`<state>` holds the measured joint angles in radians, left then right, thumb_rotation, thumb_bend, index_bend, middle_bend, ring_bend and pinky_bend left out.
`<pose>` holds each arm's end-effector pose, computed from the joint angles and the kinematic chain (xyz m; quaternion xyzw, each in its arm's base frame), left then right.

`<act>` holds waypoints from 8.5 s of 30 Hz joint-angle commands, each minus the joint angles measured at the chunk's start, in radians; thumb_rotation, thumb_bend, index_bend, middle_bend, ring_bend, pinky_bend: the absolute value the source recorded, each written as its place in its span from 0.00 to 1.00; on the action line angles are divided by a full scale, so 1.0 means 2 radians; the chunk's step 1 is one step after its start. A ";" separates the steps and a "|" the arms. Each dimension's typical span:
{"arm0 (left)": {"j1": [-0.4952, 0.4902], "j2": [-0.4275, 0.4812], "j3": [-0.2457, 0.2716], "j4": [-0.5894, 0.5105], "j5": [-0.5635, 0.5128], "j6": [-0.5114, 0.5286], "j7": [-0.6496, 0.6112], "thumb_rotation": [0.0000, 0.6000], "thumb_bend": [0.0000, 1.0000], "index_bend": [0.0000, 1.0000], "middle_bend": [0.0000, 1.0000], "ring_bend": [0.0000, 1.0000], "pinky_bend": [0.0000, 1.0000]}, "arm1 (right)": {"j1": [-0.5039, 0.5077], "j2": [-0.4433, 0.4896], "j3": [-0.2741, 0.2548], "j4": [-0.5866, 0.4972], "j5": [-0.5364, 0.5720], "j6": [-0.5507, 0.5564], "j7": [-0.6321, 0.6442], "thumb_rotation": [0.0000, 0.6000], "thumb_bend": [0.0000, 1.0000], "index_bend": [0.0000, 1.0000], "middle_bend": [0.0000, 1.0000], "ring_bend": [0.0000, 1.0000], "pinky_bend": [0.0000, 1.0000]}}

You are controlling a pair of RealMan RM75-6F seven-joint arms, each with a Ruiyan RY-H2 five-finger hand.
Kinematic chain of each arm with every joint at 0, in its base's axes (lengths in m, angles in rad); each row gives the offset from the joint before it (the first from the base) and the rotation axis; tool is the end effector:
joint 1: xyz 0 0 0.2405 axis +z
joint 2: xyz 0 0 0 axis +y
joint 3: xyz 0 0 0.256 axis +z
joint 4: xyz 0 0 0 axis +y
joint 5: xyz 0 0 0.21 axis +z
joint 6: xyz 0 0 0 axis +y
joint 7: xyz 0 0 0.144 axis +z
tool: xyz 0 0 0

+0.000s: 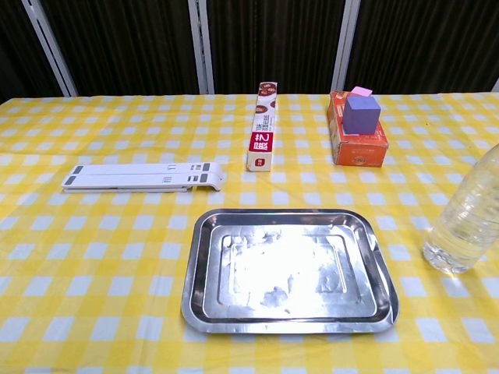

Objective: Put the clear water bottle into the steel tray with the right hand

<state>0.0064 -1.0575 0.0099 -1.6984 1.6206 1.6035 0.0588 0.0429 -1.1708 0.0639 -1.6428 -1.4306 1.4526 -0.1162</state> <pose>-0.2952 0.1398 0.1721 -0.6056 -0.3630 -0.3924 0.5895 -0.3171 -0.1696 0.1405 0.5779 -0.4129 0.3486 0.6116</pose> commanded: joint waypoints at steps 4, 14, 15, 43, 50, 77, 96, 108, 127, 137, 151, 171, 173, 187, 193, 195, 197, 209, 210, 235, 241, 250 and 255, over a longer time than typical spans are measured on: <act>0.002 0.000 0.004 -0.006 0.008 0.004 0.009 1.00 0.20 0.15 0.00 0.00 0.00 | 0.019 0.015 -0.014 -0.002 0.006 -0.069 0.083 1.00 0.03 0.06 0.00 0.00 0.00; 0.001 0.002 0.005 -0.008 0.002 -0.003 0.006 1.00 0.20 0.15 0.00 0.00 0.00 | 0.069 -0.003 -0.020 0.026 -0.033 -0.151 0.262 1.00 0.03 0.00 0.00 0.00 0.00; 0.002 0.003 0.005 -0.008 0.002 -0.003 0.005 1.00 0.20 0.15 0.00 0.00 0.00 | 0.074 -0.007 -0.018 0.028 -0.035 -0.155 0.271 1.00 0.03 0.00 0.00 0.00 0.00; 0.002 0.002 0.003 -0.008 -0.003 -0.006 0.011 1.00 0.20 0.15 0.00 0.00 0.00 | 0.128 -0.108 0.002 0.064 -0.005 -0.220 0.447 1.00 0.03 0.18 0.11 0.00 0.00; 0.001 0.003 0.004 -0.008 -0.002 -0.008 0.011 1.00 0.20 0.15 0.00 0.00 0.00 | 0.118 -0.154 0.030 0.051 0.023 -0.188 0.513 1.00 0.22 0.61 0.42 0.12 0.00; 0.003 0.008 0.004 -0.006 -0.002 -0.004 -0.003 1.00 0.20 0.16 0.00 0.00 0.00 | 0.122 -0.150 0.046 -0.129 0.047 -0.153 0.342 1.00 0.57 0.79 0.59 0.24 0.00; 0.001 0.011 0.002 -0.005 -0.011 -0.011 -0.012 1.00 0.20 0.16 0.00 0.00 0.00 | 0.154 -0.146 0.103 -0.233 0.096 -0.148 0.226 1.00 0.59 0.79 0.59 0.24 0.00; 0.001 0.009 0.002 -0.008 -0.010 -0.010 -0.004 1.00 0.20 0.16 0.00 0.00 0.00 | 0.167 0.032 0.255 -0.357 0.107 -0.130 0.219 1.00 0.59 0.79 0.59 0.24 0.00; 0.007 0.014 0.003 -0.006 -0.006 0.002 -0.020 1.00 0.20 0.16 0.00 0.00 0.00 | 0.164 -0.108 0.064 -0.230 0.134 -0.201 0.260 1.00 0.59 0.79 0.59 0.24 0.00; 0.005 0.014 0.001 -0.004 -0.007 -0.002 -0.023 1.00 0.20 0.16 0.00 0.00 0.00 | 0.144 -0.126 0.045 -0.168 0.084 -0.190 0.319 1.00 0.60 0.79 0.59 0.24 0.00; 0.005 0.009 0.003 -0.009 -0.007 -0.005 -0.006 1.00 0.20 0.16 0.00 0.00 0.00 | 0.143 0.040 0.153 -0.357 0.043 -0.111 0.251 1.00 0.60 0.79 0.59 0.24 0.00; 0.006 0.008 0.003 -0.011 -0.005 -0.003 0.000 1.00 0.20 0.16 0.00 0.00 0.00 | 0.157 -0.084 0.038 -0.221 0.095 -0.189 0.273 1.00 0.60 0.79 0.59 0.24 0.00; 0.006 0.008 0.003 -0.011 -0.005 -0.002 0.001 1.00 0.20 0.16 0.00 0.00 0.00 | 0.159 -0.107 0.028 -0.200 0.089 -0.197 0.275 1.00 0.60 0.79 0.59 0.24 0.00; 0.004 0.012 0.001 -0.008 -0.011 -0.008 -0.015 1.00 0.20 0.16 0.00 0.00 0.00 | 0.179 -0.189 0.033 -0.205 0.079 -0.185 0.200 1.00 0.60 0.79 0.59 0.24 0.00; 0.002 0.016 0.001 -0.005 -0.011 -0.011 -0.027 1.00 0.20 0.16 0.00 0.00 0.00 | 0.201 -0.250 0.040 -0.210 0.107 -0.190 0.143 1.00 0.60 0.79 0.59 0.24 0.00; 0.001 0.016 0.000 -0.004 -0.012 -0.011 -0.030 1.00 0.20 0.16 0.00 0.00 0.00 | 0.210 -0.285 0.037 -0.211 0.116 -0.189 0.119 1.00 0.60 0.79 0.59 0.24 0.00; 0.000 0.017 0.000 -0.002 -0.014 -0.013 -0.031 1.00 0.20 0.16 0.00 0.00 0.00 | 0.217 -0.324 0.036 -0.210 0.126 -0.184 0.097 1.00 0.60 0.79 0.59 0.24 0.00; -0.002 0.015 -0.001 -0.002 -0.018 -0.017 -0.025 1.00 0.20 0.16 0.00 0.00 0.00 | 0.211 -0.390 0.043 -0.182 0.161 -0.145 0.047 1.00 0.60 0.79 0.59 0.24 0.00; -0.002 0.015 -0.002 -0.003 -0.018 -0.017 -0.026 1.00 0.20 0.16 0.00 0.00 0.00 | 0.206 -0.372 0.046 -0.184 0.160 -0.143 0.053 1.00 0.60 0.79 0.59 0.24 0.00; -0.001 0.007 0.001 -0.012 -0.015 -0.017 0.001 1.00 0.20 0.16 0.00 0.00 0.00 | 0.081 0.015 0.082 -0.052 0.051 -0.144 0.475 1.00 0.60 0.79 0.59 0.24 0.00; 0.000 0.008 0.003 -0.012 -0.011 -0.014 -0.002 1.00 0.20 0.16 0.00 0.00 0.00 | 0.093 0.006 0.069 -0.078 0.033 -0.154 0.438 1.00 0.60 0.79 0.59 0.24 0.00; -0.001 0.012 0.001 -0.007 -0.015 -0.014 -0.015 1.00 0.20 0.16 0.00 0.00 0.00 | 0.145 -0.108 0.058 -0.160 0.034 -0.178 0.298 1.00 0.60 0.79 0.59 0.24 0.00; -0.002 0.013 0.000 -0.006 -0.016 -0.017 -0.018 1.00 0.20 0.16 0.00 0.00 0.00 | 0.174 -0.186 0.064 -0.185 0.070 -0.176 0.198 1.00 0.60 0.79 0.59 0.25 0.00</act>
<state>0.0017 -1.0320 0.0107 -1.7099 1.5897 1.5691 0.0247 0.3413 -1.4418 0.1865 -1.9652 -1.3405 1.1054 0.3939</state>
